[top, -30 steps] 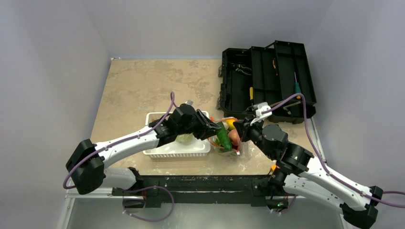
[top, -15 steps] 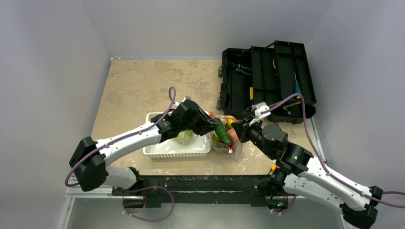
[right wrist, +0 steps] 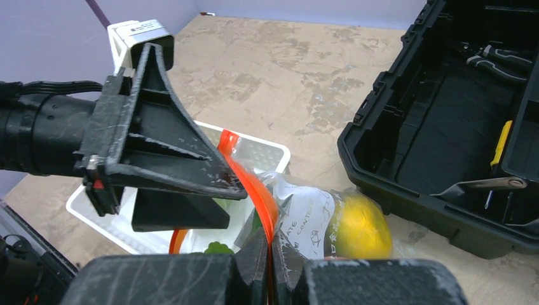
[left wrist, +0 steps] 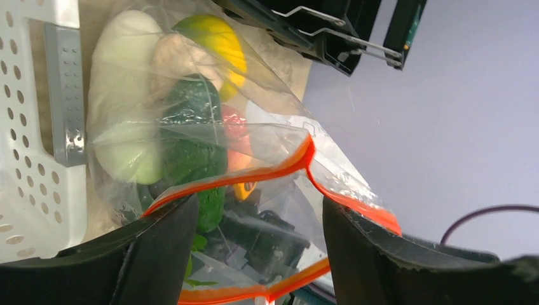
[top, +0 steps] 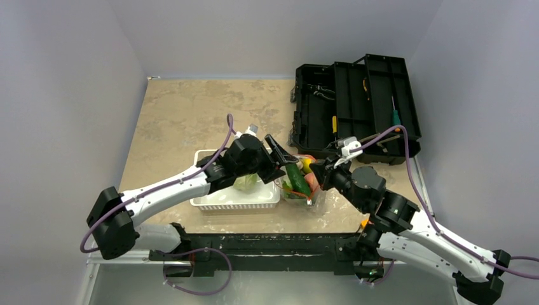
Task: Place the food in the zip-top bag and seal the zipper
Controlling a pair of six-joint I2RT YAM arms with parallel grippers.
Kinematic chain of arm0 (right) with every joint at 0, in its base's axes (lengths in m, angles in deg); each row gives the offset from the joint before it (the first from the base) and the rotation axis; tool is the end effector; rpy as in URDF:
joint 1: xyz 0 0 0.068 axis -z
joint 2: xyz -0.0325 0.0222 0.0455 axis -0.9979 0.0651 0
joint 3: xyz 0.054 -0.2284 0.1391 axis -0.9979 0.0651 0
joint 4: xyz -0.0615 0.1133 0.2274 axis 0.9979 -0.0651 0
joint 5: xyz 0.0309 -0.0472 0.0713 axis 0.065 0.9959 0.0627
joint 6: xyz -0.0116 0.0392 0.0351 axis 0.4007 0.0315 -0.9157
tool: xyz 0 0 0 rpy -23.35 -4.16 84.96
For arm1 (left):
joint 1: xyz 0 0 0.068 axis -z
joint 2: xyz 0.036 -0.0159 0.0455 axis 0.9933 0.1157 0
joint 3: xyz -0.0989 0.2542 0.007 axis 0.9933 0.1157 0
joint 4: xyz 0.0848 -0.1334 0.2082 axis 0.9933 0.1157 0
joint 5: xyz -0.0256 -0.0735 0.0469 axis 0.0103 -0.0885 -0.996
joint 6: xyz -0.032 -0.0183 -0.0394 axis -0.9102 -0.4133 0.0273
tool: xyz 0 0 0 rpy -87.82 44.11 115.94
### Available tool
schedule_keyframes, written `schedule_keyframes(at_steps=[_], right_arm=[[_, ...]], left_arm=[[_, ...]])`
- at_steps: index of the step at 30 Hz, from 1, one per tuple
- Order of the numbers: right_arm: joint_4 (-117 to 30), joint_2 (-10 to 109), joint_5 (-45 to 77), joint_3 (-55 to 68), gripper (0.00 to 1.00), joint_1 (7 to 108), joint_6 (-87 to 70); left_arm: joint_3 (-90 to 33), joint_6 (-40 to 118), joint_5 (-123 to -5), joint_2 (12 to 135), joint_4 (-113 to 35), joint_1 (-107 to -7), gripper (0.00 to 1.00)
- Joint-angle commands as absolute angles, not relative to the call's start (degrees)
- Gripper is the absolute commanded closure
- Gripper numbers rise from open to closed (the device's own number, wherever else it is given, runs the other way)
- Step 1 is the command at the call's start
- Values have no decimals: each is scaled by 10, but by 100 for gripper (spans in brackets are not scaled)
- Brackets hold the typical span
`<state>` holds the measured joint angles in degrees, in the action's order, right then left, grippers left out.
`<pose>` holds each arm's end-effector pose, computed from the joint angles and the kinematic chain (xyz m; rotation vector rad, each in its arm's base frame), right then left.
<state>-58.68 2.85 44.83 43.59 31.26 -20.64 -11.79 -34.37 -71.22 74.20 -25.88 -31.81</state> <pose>0.0954 0.1135 0.3199 -0.2852 1.7755 0.6081 0.1853 -0.2343 0.2825 -0.7030 2.3704 -1.2963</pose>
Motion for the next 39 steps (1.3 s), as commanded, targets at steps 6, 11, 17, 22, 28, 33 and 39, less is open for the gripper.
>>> schedule_keyframes(at_steps=[6, 11, 17, 22, 28, 33, 39], right_arm=[[-574, 18, 463, 435, 100, 312, -194], [-575, 19, 471, 436, 100, 312, -193], [-572, 26, 471, 437, 100, 312, -192], [-565, 30, 471, 445, 100, 312, -193], [-562, 38, 471, 442, 100, 312, -193], [-550, 40, 469, 444, 100, 312, -195], [-560, 49, 471, 427, 100, 312, -187]], left_arm=[[-80, -227, -612, 660, -359, -331, 25], [-136, -130, -515, 651, -280, -352, 26], [-194, 5, -557, 600, -96, -365, 28], [-226, 84, -691, 550, 41, -367, 25], [-207, 112, -807, 524, 131, -371, 20], [-154, 111, -822, 514, 127, -393, 17], [-111, 117, -794, 528, 91, -439, 16]])
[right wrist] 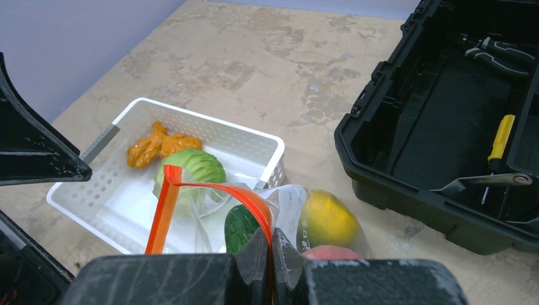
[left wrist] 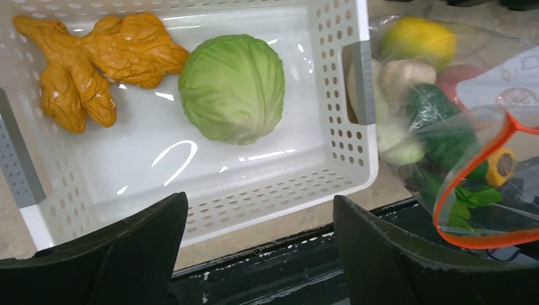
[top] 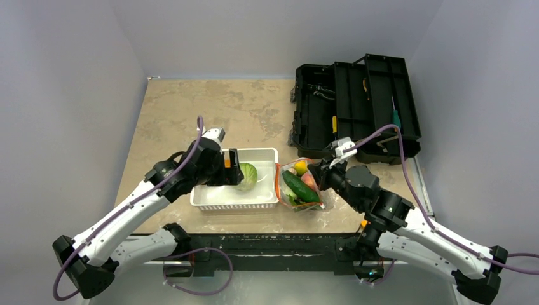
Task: Place the food in the zip-top bag and seal the zipper
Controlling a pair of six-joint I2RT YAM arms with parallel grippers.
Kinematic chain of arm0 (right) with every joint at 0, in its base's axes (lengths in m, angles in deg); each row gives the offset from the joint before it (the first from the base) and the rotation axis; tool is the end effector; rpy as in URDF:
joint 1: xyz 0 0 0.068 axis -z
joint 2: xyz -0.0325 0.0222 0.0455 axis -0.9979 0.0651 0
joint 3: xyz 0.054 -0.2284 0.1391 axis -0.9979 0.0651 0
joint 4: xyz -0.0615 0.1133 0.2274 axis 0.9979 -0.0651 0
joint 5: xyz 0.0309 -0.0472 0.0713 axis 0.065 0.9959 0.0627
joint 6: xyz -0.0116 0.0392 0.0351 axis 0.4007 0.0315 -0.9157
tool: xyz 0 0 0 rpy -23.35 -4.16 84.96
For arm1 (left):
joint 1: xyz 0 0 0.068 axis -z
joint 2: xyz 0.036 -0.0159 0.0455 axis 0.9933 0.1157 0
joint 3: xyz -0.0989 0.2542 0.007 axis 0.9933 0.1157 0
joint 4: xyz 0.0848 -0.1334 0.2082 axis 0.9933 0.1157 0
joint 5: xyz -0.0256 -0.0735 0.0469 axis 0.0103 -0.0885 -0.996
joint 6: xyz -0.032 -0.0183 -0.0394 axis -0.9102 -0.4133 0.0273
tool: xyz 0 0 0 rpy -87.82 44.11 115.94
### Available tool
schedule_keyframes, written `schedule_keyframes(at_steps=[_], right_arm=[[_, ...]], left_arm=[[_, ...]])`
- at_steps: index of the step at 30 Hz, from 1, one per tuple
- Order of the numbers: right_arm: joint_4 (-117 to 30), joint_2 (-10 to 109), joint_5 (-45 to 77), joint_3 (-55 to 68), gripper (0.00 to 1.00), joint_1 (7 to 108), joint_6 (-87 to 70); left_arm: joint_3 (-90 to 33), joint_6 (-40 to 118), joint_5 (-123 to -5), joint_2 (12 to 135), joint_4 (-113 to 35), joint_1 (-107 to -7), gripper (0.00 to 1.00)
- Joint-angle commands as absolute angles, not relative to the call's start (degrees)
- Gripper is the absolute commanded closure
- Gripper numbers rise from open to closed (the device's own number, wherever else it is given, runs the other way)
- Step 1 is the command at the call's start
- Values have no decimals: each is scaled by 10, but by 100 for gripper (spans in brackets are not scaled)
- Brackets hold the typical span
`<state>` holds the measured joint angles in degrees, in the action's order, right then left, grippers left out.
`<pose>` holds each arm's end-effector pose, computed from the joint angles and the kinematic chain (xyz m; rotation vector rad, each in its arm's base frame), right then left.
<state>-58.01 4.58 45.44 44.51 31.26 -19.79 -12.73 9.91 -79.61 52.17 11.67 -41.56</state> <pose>0.0997 0.1191 0.3116 -0.3047 1.7998 0.5685 0.1385 -0.1177 0.3180 -0.0434 2.4315 -0.5295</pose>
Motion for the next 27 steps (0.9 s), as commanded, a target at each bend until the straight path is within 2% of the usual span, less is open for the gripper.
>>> schedule_keyframes(at_steps=[1, 7, 11, 16, 19, 22, 25, 27], right_arm=[[-558, 47, 472, 428, 100, 312, -187], [-559, 45, 464, 426, 100, 311, -194], [-563, 41, 472, 430, 100, 312, -195], [-572, 28, 472, 429, 100, 312, -198], [-565, 31, 477, 434, 100, 312, -197], [-575, 39, 466, 423, 100, 312, -201], [-558, 40, 462, 430, 100, 312, -195], [-565, 41, 464, 426, 100, 312, -196]], left_arm=[[-108, 122, -788, 535, 85, -445, 16], [-139, 173, -884, 625, 110, -463, 18], [-137, 148, -919, 649, 103, -473, 31], [-76, 38, -894, 611, 43, -480, 38], [-29, -68, -902, 573, 3, -481, 35], [10, -157, -928, 543, -23, -488, 44], [31, -254, -957, 530, -25, -494, 39], [33, -314, -962, 537, -6, -501, 40]])
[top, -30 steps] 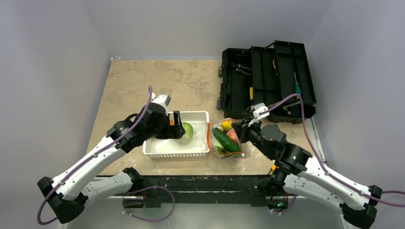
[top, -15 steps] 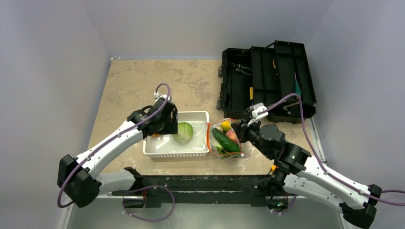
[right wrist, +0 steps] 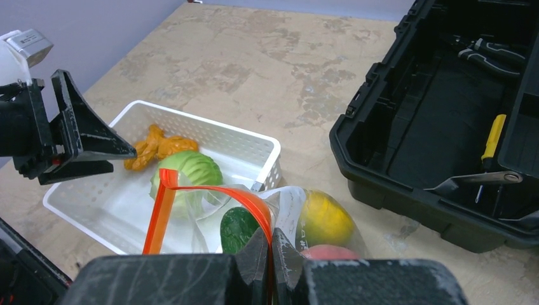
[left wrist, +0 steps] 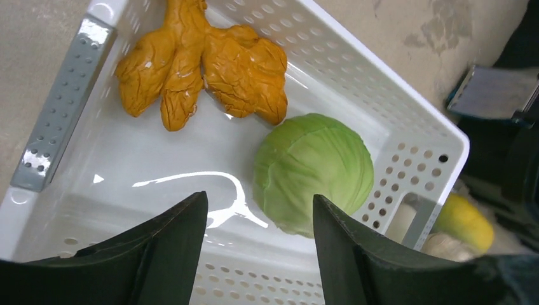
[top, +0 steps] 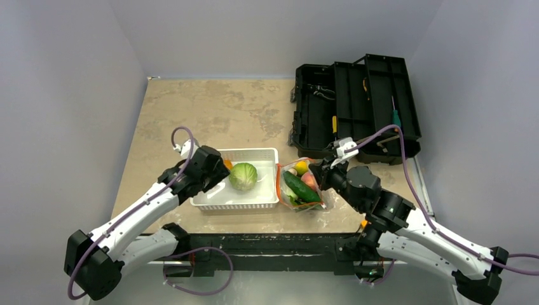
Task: Place the food in the zip-top bag and seal the zipper
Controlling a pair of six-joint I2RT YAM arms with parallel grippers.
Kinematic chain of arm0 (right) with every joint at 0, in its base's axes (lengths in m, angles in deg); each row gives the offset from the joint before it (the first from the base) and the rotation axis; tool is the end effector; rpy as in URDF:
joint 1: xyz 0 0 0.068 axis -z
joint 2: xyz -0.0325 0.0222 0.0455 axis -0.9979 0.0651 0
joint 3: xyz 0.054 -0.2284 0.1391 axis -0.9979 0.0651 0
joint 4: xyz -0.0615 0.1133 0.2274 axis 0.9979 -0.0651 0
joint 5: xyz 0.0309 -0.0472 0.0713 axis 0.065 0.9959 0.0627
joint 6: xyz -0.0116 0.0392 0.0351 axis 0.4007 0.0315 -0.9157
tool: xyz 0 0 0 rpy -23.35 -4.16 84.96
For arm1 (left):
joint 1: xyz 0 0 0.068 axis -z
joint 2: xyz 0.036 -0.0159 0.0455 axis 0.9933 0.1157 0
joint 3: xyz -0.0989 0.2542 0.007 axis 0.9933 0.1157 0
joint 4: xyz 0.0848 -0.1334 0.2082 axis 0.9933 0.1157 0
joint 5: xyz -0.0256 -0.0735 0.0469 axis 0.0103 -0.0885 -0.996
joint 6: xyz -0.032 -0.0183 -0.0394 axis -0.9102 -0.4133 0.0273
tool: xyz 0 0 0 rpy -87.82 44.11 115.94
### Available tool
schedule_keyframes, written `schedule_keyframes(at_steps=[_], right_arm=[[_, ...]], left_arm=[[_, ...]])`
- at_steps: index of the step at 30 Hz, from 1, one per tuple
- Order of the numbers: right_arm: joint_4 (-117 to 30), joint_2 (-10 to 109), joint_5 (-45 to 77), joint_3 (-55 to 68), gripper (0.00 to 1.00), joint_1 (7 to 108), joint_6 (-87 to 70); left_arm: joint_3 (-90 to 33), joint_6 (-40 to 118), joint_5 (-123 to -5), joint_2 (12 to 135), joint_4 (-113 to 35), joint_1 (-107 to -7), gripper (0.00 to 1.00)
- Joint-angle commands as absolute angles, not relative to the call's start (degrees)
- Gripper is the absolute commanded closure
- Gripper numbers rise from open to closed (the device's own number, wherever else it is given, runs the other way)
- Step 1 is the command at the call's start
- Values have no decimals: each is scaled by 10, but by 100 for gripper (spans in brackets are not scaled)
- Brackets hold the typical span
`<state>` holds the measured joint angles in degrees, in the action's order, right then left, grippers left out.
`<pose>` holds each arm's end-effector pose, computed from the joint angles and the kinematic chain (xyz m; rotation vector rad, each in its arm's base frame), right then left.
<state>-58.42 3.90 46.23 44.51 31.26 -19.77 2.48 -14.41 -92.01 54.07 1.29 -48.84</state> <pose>0.0985 0.1166 0.3125 -0.2926 1.7947 0.5593 0.1617 -0.0966 0.2418 -0.7846 2.3189 -0.3539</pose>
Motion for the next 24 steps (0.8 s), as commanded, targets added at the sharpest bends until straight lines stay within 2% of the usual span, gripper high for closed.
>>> schedule_keyframes(at_steps=[1, 3, 15, 19, 21, 24], right_arm=[[-567, 40, 465, 423, 100, 312, -199], [-569, 34, 465, 424, 100, 312, -202], [-576, 24, 469, 432, 100, 312, -201], [-571, 32, 466, 429, 100, 312, -203], [-568, 34, 463, 429, 100, 312, -204], [-569, 34, 467, 431, 100, 312, -203]], left_arm=[[35, -343, -961, 541, 1, -506, 39], [40, -393, -962, 552, 17, -516, 37], [61, -596, -1052, 599, 80, -542, 43], [80, -643, -1042, 628, 45, -542, 42], [90, -645, -1045, 640, 12, -542, 39], [94, -647, -1037, 658, -23, -542, 29]])
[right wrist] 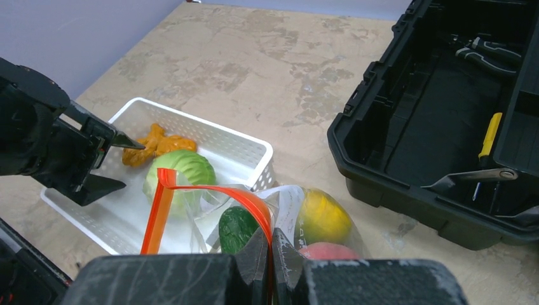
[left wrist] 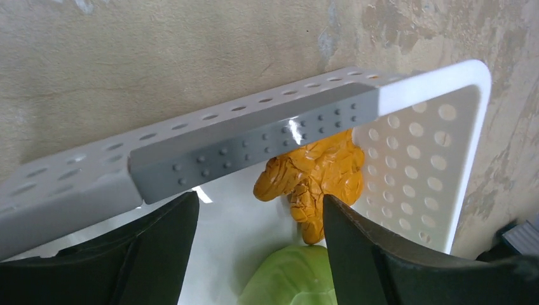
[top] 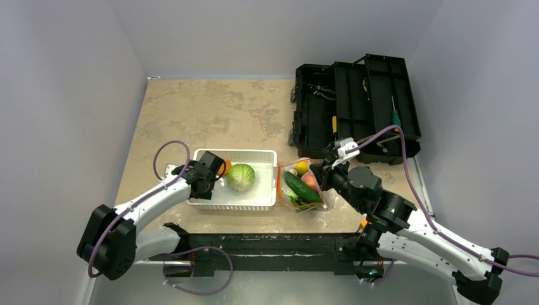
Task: Place the food in the zip-top bag and seal the zipper
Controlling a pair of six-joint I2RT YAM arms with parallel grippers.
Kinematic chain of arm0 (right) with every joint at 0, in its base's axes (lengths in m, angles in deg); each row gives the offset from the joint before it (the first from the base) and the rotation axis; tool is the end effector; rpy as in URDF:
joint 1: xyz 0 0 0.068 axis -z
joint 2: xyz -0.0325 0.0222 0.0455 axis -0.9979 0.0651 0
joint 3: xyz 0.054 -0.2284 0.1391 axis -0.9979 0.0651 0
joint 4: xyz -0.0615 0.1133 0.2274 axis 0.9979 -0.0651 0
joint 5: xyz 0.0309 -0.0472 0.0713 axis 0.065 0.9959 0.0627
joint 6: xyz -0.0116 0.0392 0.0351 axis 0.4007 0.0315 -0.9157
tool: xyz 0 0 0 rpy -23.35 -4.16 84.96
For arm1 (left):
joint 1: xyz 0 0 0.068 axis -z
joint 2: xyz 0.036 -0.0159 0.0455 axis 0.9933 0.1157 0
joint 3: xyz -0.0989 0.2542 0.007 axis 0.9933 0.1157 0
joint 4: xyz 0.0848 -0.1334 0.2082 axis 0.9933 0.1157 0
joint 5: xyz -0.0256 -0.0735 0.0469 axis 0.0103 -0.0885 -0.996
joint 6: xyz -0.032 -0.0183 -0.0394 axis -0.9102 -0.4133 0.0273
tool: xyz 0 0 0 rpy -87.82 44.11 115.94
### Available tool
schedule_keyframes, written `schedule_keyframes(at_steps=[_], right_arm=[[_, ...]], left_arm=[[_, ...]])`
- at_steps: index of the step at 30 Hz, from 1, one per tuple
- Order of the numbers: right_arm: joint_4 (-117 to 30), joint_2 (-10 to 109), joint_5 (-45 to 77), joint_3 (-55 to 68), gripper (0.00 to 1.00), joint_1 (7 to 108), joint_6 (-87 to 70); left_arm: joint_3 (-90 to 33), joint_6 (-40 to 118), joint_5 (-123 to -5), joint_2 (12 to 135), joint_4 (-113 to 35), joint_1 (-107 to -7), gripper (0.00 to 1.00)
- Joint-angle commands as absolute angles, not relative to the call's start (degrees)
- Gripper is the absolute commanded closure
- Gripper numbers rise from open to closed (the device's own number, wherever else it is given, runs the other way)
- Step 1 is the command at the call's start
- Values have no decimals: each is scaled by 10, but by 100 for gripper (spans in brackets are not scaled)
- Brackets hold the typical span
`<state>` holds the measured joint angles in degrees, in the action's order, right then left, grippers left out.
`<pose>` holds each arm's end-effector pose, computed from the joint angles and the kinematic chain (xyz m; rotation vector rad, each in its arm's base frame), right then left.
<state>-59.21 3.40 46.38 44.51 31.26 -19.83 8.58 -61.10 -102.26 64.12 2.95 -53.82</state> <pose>0.0974 0.1148 0.3122 -0.2918 1.7989 0.5549 0.1715 -0.0767 0.1813 -1.7542 1.8298 -0.1845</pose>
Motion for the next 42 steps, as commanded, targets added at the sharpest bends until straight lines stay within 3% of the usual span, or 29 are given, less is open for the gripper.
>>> schedule_keyframes(at_steps=[1, 7, 10, 21, 32, 42], right_arm=[[-569, 34, 468, 432, 100, 312, -203], [-569, 37, 463, 435, 100, 312, -206], [-569, 39, 463, 432, 100, 312, -205], [-577, 38, 464, 422, 100, 312, -204], [-577, 37, 469, 417, 100, 312, -199], [-582, 26, 462, 426, 100, 312, -209]], left_arm=[[96, -647, -1037, 660, -33, -542, 27], [111, -642, -1078, 669, -95, -542, 30], [112, -620, -1105, 675, -114, -542, 55], [101, -624, -1117, 705, -91, -542, 58], [101, -581, -1126, 677, -113, -542, 99], [94, -578, -1092, 587, -38, -541, 100]])
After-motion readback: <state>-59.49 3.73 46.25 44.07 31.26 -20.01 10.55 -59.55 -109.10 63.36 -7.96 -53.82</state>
